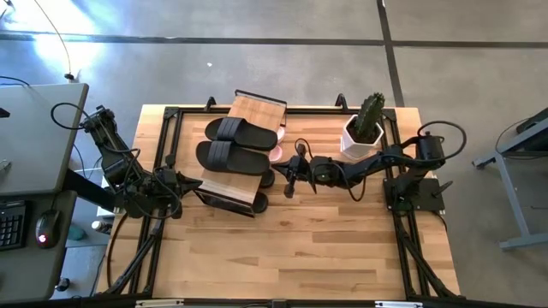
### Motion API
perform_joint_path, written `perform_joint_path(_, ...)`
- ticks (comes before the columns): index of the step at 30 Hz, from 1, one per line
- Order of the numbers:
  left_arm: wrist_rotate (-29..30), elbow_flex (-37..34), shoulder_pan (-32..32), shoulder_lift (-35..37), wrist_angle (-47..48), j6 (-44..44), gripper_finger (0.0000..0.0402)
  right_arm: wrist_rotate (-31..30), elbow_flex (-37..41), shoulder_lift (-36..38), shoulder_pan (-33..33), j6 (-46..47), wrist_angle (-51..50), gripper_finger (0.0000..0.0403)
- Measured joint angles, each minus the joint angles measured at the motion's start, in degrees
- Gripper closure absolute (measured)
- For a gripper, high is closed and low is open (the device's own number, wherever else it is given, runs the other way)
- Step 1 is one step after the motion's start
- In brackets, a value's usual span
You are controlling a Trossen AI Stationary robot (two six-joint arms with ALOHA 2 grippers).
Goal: Pick and place slides into the shelf
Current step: Return to Home Position
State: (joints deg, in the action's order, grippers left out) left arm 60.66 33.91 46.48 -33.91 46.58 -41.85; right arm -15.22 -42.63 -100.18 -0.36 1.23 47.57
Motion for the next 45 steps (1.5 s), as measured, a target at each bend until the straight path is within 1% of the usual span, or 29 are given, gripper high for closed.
perform_joint_path(4, 0.0, 0.0, 0.0, 0.0, -0.1, 0.0, 0.0394, -0.2, 0.1, 1.6, 0.5, -0.1, -0.6, 0.0403)
perform_joint_path(7, 0.0, 0.1, 0.0, 0.0, -1.1, 0.0, 0.0394, -0.2, 0.1, 6.0, 1.7, -1.3, -3.8, 0.0403)
perform_joint_path(10, -0.1, 1.8, 0.0, 0.0, -3.9, 1.7, 0.0394, 0.0, 0.1, 13.4, 3.1, -1.7, -9.6, 0.0403)
perform_joint_path(12, -1.4, 3.7, 0.0, 0.0, -6.9, 6.2, 0.0394, 0.8, 0.0, 19.8, 3.7, -1.7, -15.2, 0.0403)
perform_joint_path(14, -3.3, 6.1, 0.0, 0.0, -11.0, 13.0, 0.0394, 2.8, 0.0, 26.6, 4.1, -0.7, -21.5, 0.0403)
perform_joint_path(16, -7.4, 8.6, 0.0, 0.0, -16.2, 21.0, 0.0394, 4.4, -0.1, 33.3, 4.6, 1.8, -27.9, 0.0403)
perform_joint_path(17, -10.4, 9.8, 0.0, 0.1, -18.7, 24.6, 0.0394, 4.8, -0.1, 36.9, 5.0, 3.2, -31.5, 0.0403)
perform_joint_path(19, -18.5, 12.1, 0.0, 0.3, -23.3, 30.6, 0.0394, 5.0, -0.1, 43.2, 6.2, 6.1, -38.3, 0.0403)
perform_joint_path(21, -26.5, 14.1, 0.0, 0.4, -25.8, 34.7, 0.0394, 5.0, -0.1, 49.1, 7.6, 9.5, -45.6, 0.0403)
perform_joint_path(23, -32.1, 15.5, 0.0, 0.5, -27.1, 36.1, 0.0394, 5.2, -0.1, 54.3, 9.6, 13.3, -52.8, 0.0403)
perform_joint_path(25, -35.3, 16.3, 0.0, 0.6, -26.5, 36.3, 0.0394, 5.2, -0.1, 58.3, 12.3, 16.9, -59.0, 0.0403)
perform_joint_path(27, -37.2, 16.2, 0.0, 1.0, -25.0, 36.0, 0.0394, 4.8, -0.1, 61.5, 15.2, 20.5, -64.7, 0.0403)
perform_joint_path(30, -40.6, 14.6, 0.0, 1.9, -23.6, 35.6, 0.0394, 3.9, -0.1, 64.2, 19.9, 27.3, -71.1, 0.0403)
perform_joint_path(32, -43.4, 12.3, 0.0, 2.7, -24.7, 35.6, 0.0394, 3.2, 0.8, 64.9, 23.0, 31.4, -72.5, 0.0403)
perform_joint_path(34, -46.7, 8.4, 0.0, 3.7, -28.5, 35.5, 0.0398, 2.5, 2.7, 65.0, 26.0, 35.2, -72.5, 0.0403)
perform_joint_path(36, -50.6, 3.5, 0.0, 5.1, -34.8, 35.4, 0.0400, 1.9, 6.3, 64.9, 28.8, 39.4, -70.9, 0.0403)
perform_joint_path(38, -52.7, -1.6, 0.0, 6.5, -40.8, 34.5, 0.0399, 2.5, 12.0, 64.9, 31.2, 44.8, -65.1, 0.0403)
perform_joint_path(39, -52.8, -3.7, 0.0, 7.1, -43.3, 33.7, 0.0399, 3.4, 15.3, 64.8, 32.2, 46.9, -59.5, 0.0403)
perform_joint_path(41, -52.8, -6.7, 0.0, 7.7, -47.6, 33.0, 0.0401, 4.9, 22.4, 63.3, 34.0, 47.9, -41.8, 0.0403)
perform_joint_path(43, -53.0, -7.9, 0.0, 7.9, -49.9, 34.8, 0.0400, 5.3, 27.6, 60.4, 34.6, 43.7, -25.1, 0.0403)
perform_joint_path(45, -53.1, -7.9, 0.0, 7.9, -50.2, 39.0, 0.0400, 5.0, 30.1, 57.0, 33.9, 37.7, -15.2, 0.0403)
